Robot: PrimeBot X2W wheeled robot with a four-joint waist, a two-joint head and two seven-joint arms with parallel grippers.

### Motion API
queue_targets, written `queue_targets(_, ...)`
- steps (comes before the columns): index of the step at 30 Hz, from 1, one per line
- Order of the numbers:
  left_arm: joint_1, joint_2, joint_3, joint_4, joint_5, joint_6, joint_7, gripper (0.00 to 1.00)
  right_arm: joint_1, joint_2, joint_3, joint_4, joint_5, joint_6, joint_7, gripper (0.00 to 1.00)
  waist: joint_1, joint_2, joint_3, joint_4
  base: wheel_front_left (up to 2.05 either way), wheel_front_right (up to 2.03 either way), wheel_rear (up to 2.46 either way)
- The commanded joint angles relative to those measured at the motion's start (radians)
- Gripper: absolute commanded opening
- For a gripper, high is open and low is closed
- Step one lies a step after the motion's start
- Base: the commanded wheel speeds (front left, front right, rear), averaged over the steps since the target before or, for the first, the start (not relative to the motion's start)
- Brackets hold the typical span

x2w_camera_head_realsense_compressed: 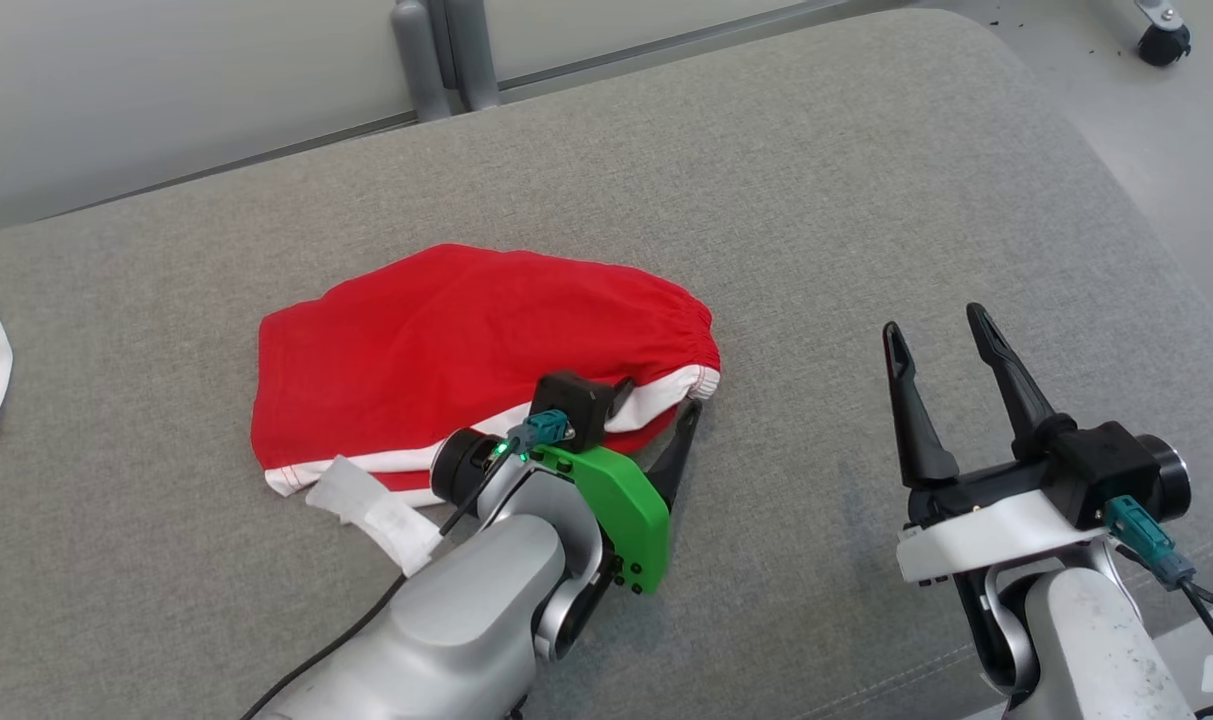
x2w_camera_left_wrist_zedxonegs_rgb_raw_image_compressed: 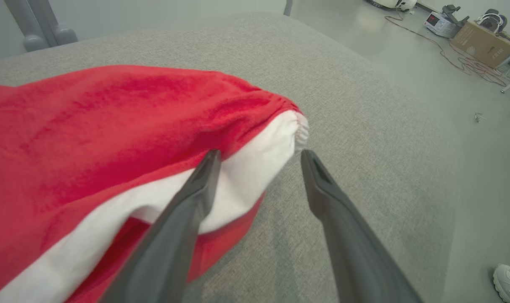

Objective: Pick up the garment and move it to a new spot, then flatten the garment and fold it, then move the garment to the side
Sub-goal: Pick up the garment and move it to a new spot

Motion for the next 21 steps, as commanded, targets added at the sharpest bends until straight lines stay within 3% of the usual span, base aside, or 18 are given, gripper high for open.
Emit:
queue_targets(1,-0.018,0.005,-0.009,-0.001,-0.016,0.003,-0.019,1.00,-0.001,-0.003,-0.003,0.005,0.009,0.000,-0.003,1.00,0.0000,0.0041,-0.006,0.012,0.00,0.00,0.00)
queue_targets(12,-0.025,0.005,-0.013,0.036,-0.059,0.010,-0.086,1.00,0.048,-0.003,-0.009,0.035,-0.002,0.000,-0.003,1.00,0.0000,0.0041,-0.077,0.105,0.00,0.00,0.00)
queue_targets(21,0.057,0.007,0.168,0.042,0.010,0.022,-0.085,1.00,0.075,-0.003,-0.004,0.064,0.000,0.000,-0.003,1.00,0.0000,0.0041,-0.118,0.177,0.00,0.00,0.00)
